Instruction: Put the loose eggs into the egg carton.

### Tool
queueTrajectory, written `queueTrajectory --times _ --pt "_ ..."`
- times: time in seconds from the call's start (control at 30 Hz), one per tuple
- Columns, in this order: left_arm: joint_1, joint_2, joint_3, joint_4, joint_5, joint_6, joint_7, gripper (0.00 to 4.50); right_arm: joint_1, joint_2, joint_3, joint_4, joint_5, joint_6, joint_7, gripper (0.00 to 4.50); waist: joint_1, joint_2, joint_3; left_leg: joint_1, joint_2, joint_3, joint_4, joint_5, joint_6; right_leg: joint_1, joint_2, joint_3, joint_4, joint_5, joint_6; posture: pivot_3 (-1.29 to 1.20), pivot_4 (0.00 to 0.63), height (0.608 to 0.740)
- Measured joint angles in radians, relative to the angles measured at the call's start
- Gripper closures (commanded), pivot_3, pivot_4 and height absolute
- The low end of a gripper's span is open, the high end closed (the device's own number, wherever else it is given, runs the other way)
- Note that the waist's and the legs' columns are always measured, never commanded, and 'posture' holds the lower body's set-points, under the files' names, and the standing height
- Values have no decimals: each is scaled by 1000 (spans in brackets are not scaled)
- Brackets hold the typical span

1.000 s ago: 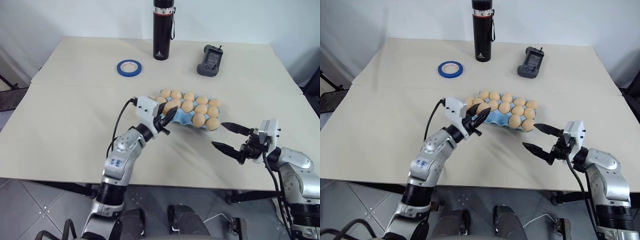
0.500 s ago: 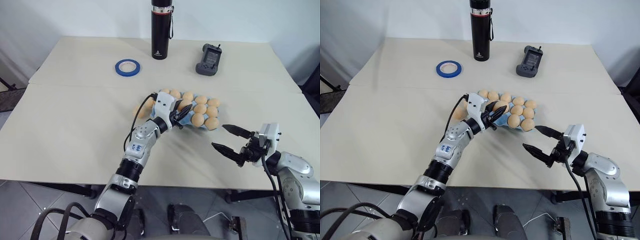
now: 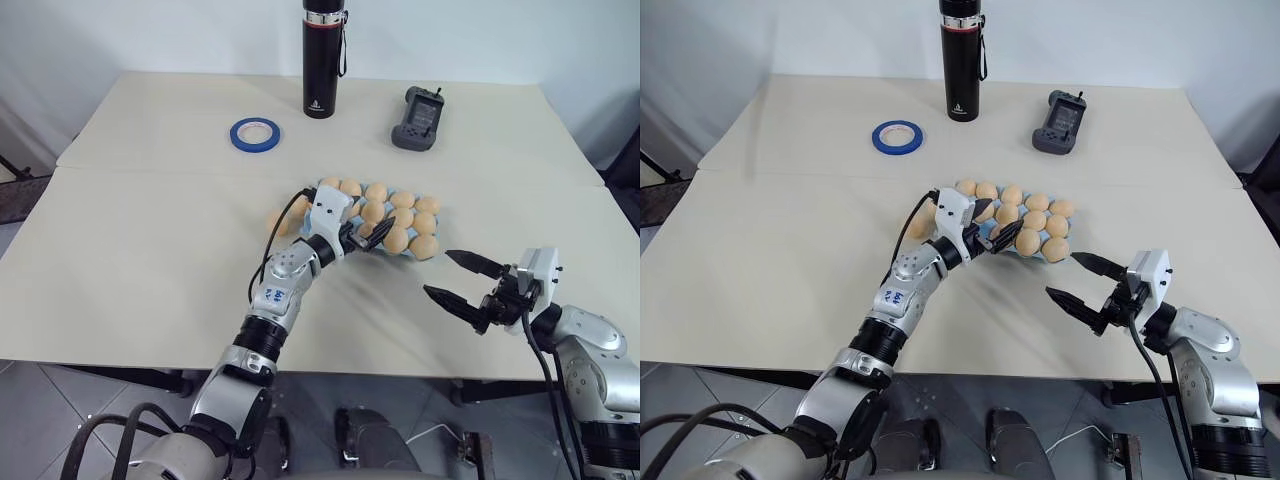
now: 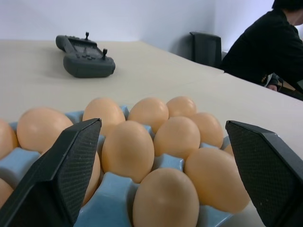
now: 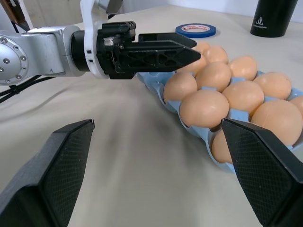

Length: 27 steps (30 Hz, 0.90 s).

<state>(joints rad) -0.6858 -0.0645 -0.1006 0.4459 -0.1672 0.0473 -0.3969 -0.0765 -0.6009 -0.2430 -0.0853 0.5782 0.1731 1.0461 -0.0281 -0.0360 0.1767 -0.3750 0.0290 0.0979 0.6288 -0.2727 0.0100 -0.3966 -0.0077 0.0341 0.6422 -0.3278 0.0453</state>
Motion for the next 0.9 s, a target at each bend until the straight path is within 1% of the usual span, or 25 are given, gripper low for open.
queueTrajectory --times 0.07,0.13,0.33,0.43,0.5,0.67,0.77,0.9 --pt "42 17 0 -82 -2 37 0 23 -3 0 2 0 0 0 1 0 -1 0 0 0 0 0 0 0 0 0 0 0 1 0 0 0 150 740" --pt "140 53 -4 -236 -18 112 -13 23 -5 -1 1 0 0 1 3 0 -2 0 0 1 0 0 0 0 -1 0 0 0 2 0 -1 0 150 740" --pt "340 144 -1 -501 -75 289 -43 23 -14 -1 3 1 1 1 13 0 0 1 1 1 0 0 2 0 0 0 -1 0 3 -1 -1 0 150 740" --pt "410 177 38 -627 -123 363 -36 23 -31 -1 5 6 1 2 20 0 0 1 1 1 0 0 2 0 0 1 -1 0 3 0 -1 0 150 740" --pt "444 206 86 -689 -150 401 -23 23 -35 -1 6 9 0 2 27 0 0 1 1 2 0 -1 1 1 0 1 -1 0 3 -1 -1 0 150 740" --pt "541 276 206 -791 -218 485 4 23 -44 -1 10 17 0 4 35 0 -3 2 1 2 0 -1 0 0 0 1 -1 0 2 -1 -2 0 150 740" --pt "593 303 273 -807 -244 498 17 23 -59 -2 15 26 -1 4 42 0 -1 2 1 1 0 -1 1 0 0 1 -1 0 2 -1 -2 0 150 740" --pt "644 353 406 -798 -266 499 36 23 -67 -2 19 45 -2 4 44 0 -1 2 2 2 0 -1 0 0 0 1 -1 -1 2 -1 -2 0 150 740"
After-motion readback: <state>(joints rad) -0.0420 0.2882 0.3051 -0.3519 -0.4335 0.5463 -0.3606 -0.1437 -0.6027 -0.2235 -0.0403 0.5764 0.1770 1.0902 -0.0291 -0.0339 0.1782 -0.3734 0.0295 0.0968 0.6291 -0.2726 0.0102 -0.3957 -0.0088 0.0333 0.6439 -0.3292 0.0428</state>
